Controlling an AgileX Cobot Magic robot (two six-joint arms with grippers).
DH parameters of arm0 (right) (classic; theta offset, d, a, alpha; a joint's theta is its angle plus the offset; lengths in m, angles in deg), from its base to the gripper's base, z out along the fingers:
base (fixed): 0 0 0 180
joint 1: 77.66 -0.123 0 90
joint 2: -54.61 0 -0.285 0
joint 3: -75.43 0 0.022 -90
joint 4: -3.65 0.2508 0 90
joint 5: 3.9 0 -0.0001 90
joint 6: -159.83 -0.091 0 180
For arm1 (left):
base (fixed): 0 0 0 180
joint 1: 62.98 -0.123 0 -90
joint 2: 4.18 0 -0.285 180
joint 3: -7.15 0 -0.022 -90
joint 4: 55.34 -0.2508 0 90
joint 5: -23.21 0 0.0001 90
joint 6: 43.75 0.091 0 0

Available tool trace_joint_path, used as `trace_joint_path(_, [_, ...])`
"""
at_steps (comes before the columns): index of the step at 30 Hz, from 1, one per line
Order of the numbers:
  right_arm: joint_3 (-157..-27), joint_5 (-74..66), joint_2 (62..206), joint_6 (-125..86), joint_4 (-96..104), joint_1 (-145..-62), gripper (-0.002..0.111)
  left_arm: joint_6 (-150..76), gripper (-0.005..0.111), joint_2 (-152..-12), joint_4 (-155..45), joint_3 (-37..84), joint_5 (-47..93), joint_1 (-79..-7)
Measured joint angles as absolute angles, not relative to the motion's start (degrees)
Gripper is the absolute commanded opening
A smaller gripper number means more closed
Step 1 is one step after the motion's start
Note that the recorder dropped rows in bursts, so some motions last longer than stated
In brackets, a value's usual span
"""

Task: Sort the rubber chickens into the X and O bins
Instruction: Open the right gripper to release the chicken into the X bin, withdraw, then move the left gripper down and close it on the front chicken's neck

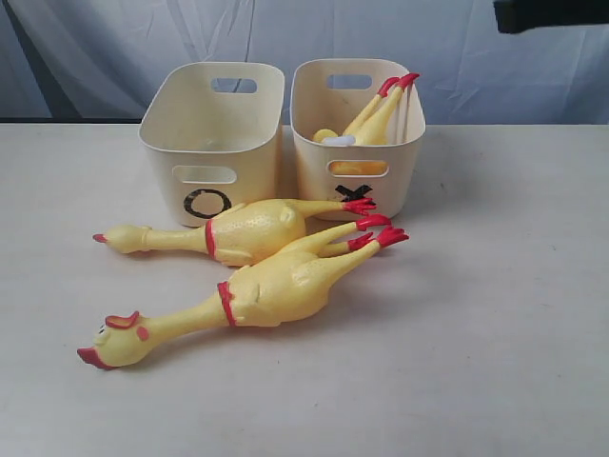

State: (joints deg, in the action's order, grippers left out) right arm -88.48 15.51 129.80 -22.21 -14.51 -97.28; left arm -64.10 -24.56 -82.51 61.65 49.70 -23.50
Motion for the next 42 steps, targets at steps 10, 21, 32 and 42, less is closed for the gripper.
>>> trace_joint_path(10, [-69.76, 7.19, 111.07, -20.61, -3.51, -97.28, -0.001, -62.73, 0.008, -44.01, -82.08, 53.54, 43.19, -23.50])
trace_joint_path(21, [-60.96, 12.84, 90.76, -20.61, 4.08, -97.28, -0.001, -53.27, 0.044, -62.62, -71.31, 46.21, 43.19, -23.50])
trace_joint_path(32, [-60.57, 31.09, 69.11, -20.61, 7.19, -97.28, -0.001, -42.09, 0.061, -84.25, -60.19, 36.97, 49.67, -23.50])
trace_joint_path(42, [-60.57, 36.07, 66.05, -20.61, 8.36, -97.28, -0.001, -29.02, 0.061, -99.42, -60.08, 31.62, 54.91, -23.50])
